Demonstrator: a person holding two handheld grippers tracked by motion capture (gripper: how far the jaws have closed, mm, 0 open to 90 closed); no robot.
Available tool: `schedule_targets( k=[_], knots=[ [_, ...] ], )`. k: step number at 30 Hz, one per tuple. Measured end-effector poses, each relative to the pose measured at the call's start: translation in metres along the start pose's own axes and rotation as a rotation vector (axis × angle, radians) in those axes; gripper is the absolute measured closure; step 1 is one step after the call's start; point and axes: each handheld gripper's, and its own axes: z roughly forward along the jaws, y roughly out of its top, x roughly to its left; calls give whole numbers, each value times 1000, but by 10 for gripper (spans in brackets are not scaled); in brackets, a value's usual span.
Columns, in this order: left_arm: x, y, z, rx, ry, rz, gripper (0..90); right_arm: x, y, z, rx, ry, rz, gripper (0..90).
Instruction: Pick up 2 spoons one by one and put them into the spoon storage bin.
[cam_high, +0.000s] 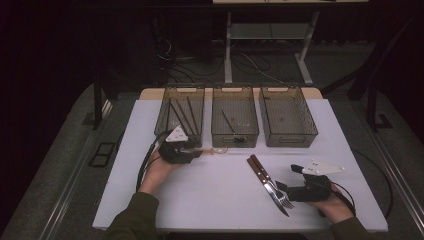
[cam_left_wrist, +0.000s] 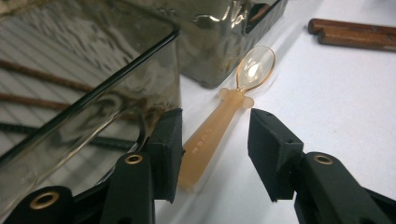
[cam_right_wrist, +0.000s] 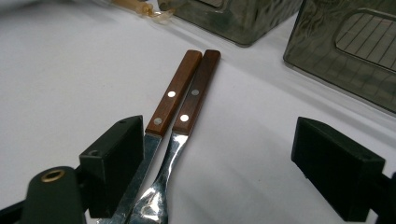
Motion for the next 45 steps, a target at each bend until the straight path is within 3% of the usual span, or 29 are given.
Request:
schedule_targets(
  k=[4,7,9,14,18,30,33,38,45],
  knots=[
    [-1,2,9,27,13,45,573,0,0,0,2,1,-1,168],
    [-1,1,14,81,18,83,585,0,0,0,1,2,1,168],
    [-1,1,15,90,15,84,590,-1,0,0,0,1,0,168],
    [4,-2,13,88,-10,32,609,-1,0,0,2,2,-2,168],
    [6,-4,13,103,-21,24,612,0,0,0,3,2,-2,168],
    [4,-3,11,138,-21,93,688,0,-1,0,4,2,2,168],
    [4,-4,10,134,-27,95,712,0,-1,1,4,3,3,168],
    [1,-5,7,133,-55,141,733,-1,-1,1,6,6,2,168],
    [0,-8,1,119,-113,121,742,-2,-1,0,0,6,6,168]
  ],
)
